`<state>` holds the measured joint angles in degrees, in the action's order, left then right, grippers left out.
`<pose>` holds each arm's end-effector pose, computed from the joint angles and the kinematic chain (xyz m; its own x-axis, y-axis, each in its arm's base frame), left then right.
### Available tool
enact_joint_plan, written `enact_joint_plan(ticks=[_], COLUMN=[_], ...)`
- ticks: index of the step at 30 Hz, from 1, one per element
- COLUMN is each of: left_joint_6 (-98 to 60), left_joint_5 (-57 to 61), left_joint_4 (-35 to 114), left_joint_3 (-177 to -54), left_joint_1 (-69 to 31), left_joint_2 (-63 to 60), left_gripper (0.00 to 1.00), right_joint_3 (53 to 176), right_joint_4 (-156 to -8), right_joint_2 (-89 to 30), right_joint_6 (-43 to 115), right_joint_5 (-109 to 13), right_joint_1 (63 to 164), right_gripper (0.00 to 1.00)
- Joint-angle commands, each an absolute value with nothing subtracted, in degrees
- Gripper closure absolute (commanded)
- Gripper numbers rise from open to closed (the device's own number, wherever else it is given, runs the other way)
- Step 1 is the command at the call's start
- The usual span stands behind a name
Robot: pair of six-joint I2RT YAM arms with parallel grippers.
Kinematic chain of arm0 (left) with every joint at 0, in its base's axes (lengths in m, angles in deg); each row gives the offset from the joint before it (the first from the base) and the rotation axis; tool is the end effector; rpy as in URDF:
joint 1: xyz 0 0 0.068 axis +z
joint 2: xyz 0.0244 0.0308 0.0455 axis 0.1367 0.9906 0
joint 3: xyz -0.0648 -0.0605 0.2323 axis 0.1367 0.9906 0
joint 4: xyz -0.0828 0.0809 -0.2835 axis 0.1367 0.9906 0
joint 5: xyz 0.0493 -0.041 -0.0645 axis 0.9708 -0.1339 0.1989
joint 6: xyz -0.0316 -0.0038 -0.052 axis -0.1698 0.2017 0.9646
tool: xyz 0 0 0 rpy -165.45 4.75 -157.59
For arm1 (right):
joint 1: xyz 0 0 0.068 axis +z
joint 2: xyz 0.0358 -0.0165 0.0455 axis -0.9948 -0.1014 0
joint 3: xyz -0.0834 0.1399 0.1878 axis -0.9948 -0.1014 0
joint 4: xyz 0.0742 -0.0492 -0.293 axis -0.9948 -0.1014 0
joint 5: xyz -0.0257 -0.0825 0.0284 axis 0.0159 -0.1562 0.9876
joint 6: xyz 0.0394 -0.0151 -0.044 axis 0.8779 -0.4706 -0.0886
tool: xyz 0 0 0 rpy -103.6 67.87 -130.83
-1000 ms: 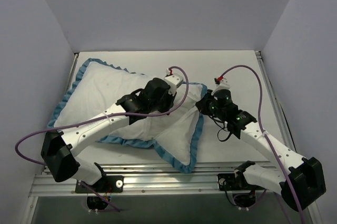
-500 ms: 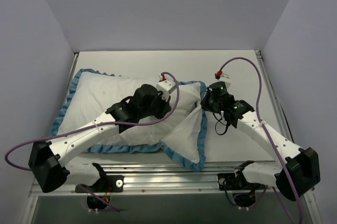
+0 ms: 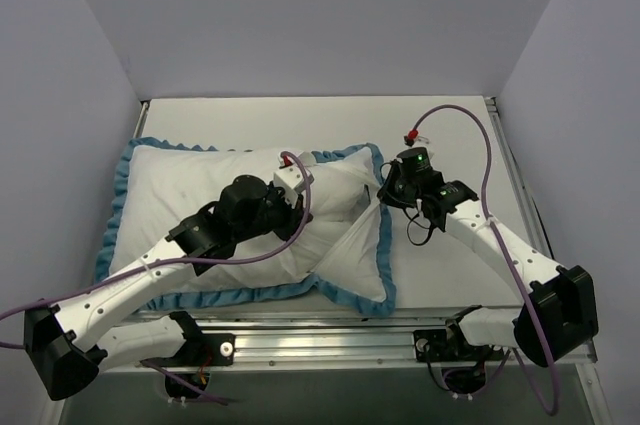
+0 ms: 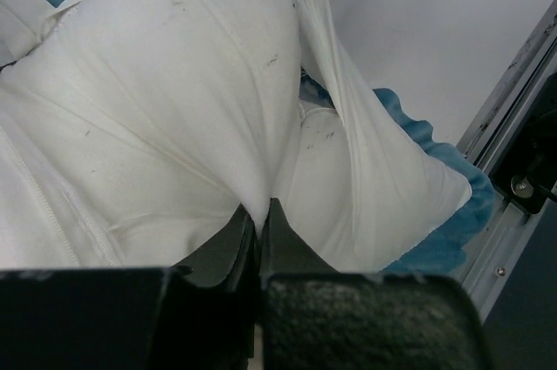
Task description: Remove the pillowcase from the pillow
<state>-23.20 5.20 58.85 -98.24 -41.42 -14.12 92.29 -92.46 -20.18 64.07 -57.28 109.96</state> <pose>0.2024 -0.2412 0.2964 -0.3785 0.2408 -0.8937 0.7635 0.6271 -0.1544 0.3127 0.1497 0.2458 -0.5986 0.3480 -0.7215 -0.0841 0.8684 0.4887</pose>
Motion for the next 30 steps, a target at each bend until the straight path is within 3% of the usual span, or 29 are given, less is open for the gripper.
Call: enact_joint_plan(ticks=[1,10,17,21,24,27,30], left_joint_6=[-23.3,-23.1,-19.9,-19.3,-18.1,-15.8,-13.1], left_joint_5=[0.6,-12.4,2.8,9.6,12.4,13.6,16.1], left_joint_4=[65.6,66.0,60.7,56.5,53.5,50.3,48.8], left_joint_3=[-98.4,-97.2,-97.2,-102.2,-107.3,-111.4,-115.4], left_joint_1=[-40.4,-39.8,-39.3,-38.9,-38.6,-38.3,-37.6], left_joint_2=[-21.0,-23.8,-22.8,-13.9,-5.7,1.1,7.0], left_gripper=[0.98,0.98,0.98,0.98,0.98,0.98,0.98], right_joint_3=[92.5,97.3,99.5,98.6,97.9,96.4,93.5], right_joint_4=[-93.5,-93.1,-92.8,-95.1,-97.2,-98.2,-98.0], right_joint_2=[-23.3,-25.9,-23.9,-19.2,-15.3,-13.5,-10.2], right_joint_6=[58.6,55.9,53.6,54.7,57.2,60.6,65.7], right_joint_5=[-74.4,-69.5,-61.6,-60.9,-61.7,-63.2,-67.6], right_joint_1=[103.0,98.2,99.0,102.2,106.2,109.7,114.3], right_gripper=[1.0,1.0,1.0,0.76,0.52,0.41,0.38])
